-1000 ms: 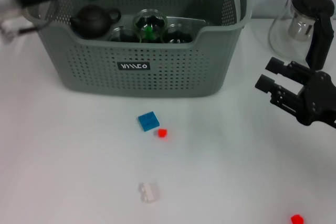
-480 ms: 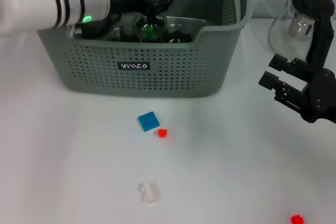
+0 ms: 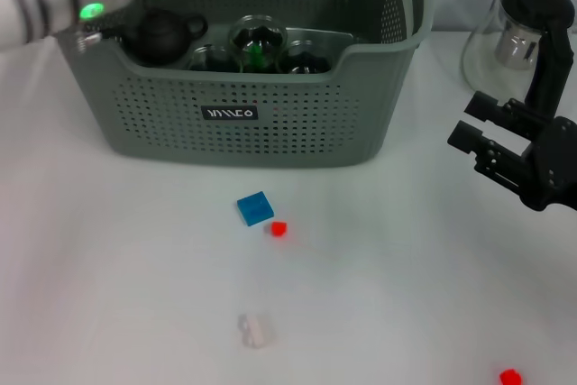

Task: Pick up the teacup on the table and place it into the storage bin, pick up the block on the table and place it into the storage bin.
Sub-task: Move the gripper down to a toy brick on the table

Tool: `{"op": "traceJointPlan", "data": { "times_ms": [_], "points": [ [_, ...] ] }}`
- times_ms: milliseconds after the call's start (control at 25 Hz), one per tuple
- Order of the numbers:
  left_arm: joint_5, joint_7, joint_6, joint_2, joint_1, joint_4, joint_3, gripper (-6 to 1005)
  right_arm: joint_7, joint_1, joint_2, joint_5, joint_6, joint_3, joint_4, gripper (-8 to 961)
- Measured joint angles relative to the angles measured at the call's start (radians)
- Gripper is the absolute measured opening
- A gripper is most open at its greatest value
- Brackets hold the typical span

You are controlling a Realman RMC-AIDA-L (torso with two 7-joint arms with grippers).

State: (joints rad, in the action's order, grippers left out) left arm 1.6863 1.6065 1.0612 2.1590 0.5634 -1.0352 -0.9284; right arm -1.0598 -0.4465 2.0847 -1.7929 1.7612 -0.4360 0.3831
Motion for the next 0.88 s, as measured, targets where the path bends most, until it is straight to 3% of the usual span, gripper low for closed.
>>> {"op": "traceJointPlan", "data": {
  "times_ms": [40,80,160,280,360,560,880],
  "points": [
    [0.0,0.0,0.0,0.0,0.0,0.0,0.0,799,0.001,0.001,0.0,0.001,0.0,0.002,0.0,576],
    [-0.093,-0.08,0.152,-0.005,-0.058,0.02,0.041,808,0.001,0.002,0.0,0.001,0.0,0.004,0.0,576],
    [-0.139,-0.232,0.329,-0.008,-0.121,0.085,0.106,828,0.002,0.004,0.0,0.001,0.0,0.006,0.0,576],
    [-0.117,-0.496,0.502,-0.008,-0.184,0.216,0.191,857,0.002,0.007,0.0,0.001,0.0,0.007,0.0,576],
    [-0.09,-0.596,0.55,-0.007,-0.208,0.272,0.222,876,0.002,0.008,-0.001,0.001,-0.001,0.008,0.0,576],
    [0.083,-0.855,0.545,0.006,-0.273,0.424,0.294,900,0.002,0.007,-0.002,0.001,-0.003,0.008,0.0,576],
    [0.279,-0.882,0.487,0.008,-0.283,0.488,0.298,880,0.001,0.003,-0.001,0.001,-0.007,0.008,-0.006,576]
  ]
}}
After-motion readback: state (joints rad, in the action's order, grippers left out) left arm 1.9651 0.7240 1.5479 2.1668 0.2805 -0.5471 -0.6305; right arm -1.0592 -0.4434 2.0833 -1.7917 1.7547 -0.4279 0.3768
